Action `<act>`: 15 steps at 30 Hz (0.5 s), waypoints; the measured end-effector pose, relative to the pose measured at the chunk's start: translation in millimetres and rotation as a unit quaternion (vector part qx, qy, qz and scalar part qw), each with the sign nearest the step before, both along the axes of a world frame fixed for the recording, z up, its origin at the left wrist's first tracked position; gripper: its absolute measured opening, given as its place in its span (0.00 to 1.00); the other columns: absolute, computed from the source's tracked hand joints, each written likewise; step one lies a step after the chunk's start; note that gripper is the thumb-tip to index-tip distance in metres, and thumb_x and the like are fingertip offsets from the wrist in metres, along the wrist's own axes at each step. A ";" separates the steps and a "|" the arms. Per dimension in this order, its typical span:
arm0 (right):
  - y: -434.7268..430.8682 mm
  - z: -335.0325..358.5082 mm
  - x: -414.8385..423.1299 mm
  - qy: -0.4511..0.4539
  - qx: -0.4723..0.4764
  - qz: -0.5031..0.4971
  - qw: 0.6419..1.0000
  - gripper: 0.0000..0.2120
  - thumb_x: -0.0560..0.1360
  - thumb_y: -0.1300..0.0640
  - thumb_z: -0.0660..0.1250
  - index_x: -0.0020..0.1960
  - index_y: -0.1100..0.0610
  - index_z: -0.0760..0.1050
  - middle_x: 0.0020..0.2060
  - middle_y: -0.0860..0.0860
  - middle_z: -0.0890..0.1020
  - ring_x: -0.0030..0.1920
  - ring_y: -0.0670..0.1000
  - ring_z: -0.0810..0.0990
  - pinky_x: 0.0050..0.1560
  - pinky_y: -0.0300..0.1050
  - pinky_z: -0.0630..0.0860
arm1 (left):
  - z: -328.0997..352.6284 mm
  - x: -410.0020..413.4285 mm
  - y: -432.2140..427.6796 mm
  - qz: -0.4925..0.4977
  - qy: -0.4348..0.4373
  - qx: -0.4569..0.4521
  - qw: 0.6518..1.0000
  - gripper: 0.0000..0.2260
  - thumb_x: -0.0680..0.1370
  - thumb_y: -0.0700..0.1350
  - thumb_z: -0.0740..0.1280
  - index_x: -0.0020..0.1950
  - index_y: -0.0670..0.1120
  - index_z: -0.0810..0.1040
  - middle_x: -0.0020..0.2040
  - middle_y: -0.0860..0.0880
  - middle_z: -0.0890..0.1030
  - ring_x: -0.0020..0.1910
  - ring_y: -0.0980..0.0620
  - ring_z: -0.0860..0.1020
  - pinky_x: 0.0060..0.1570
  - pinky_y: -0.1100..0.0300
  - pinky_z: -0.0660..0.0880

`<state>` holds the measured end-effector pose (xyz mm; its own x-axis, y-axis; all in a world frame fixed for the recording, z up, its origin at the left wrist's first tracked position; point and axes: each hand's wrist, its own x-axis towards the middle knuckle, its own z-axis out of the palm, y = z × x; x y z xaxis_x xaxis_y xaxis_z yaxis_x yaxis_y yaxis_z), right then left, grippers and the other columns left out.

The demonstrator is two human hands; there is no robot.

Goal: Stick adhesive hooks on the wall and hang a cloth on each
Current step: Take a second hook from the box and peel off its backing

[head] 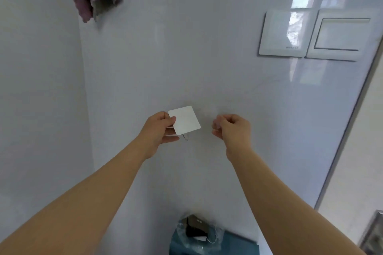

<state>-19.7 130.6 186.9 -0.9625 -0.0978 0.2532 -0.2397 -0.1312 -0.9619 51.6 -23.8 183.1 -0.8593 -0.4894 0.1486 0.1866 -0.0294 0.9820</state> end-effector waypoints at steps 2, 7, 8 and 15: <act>13.0 -10.3 1.4 0.001 0.021 -0.009 1.000 0.08 0.74 0.65 0.64 0.37 0.60 0.76 0.31 0.52 0.77 0.32 0.48 0.76 0.41 0.43 0.80 | -8.5 -4.7 10.0 0.000 -0.012 -0.016 1.000 0.14 0.80 0.39 0.60 0.34 0.44 0.65 0.43 0.46 0.79 0.40 0.47 0.79 0.49 0.49 0.78; 42.9 -40.9 3.9 -0.014 0.075 -0.029 0.997 0.10 0.74 0.65 0.65 0.34 0.57 0.75 0.29 0.51 0.75 0.31 0.48 0.74 0.50 0.52 0.79 | -42.5 -14.9 36.4 -0.009 -0.045 -0.041 0.998 0.13 0.80 0.39 0.61 0.35 0.44 0.67 0.41 0.46 0.79 0.37 0.48 0.79 0.47 0.51 0.78; 48.0 -47.3 5.0 -0.022 0.084 -0.033 0.996 0.11 0.74 0.65 0.65 0.34 0.56 0.75 0.29 0.51 0.75 0.31 0.48 0.74 0.51 0.53 0.79 | -50.0 -16.9 40.7 -0.013 -0.055 -0.048 0.997 0.13 0.79 0.39 0.61 0.34 0.44 0.67 0.41 0.46 0.79 0.37 0.49 0.79 0.47 0.51 0.78; 80.1 -93.8 5.8 -0.067 0.160 -0.064 0.983 0.11 0.74 0.62 0.66 0.35 0.51 0.76 0.32 0.50 0.78 0.38 0.52 0.78 0.53 0.52 0.79 | -91.7 -26.9 66.7 -0.028 -0.102 -0.061 0.993 0.13 0.79 0.38 0.61 0.34 0.44 0.66 0.36 0.46 0.77 0.30 0.52 0.77 0.39 0.56 0.77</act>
<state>-14.0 210.8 93.0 -0.9947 -0.0274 0.0990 -0.1025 0.2057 -0.9732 24.7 42.9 91.5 -0.9027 -0.4296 0.0241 -0.0151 0.0878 0.9960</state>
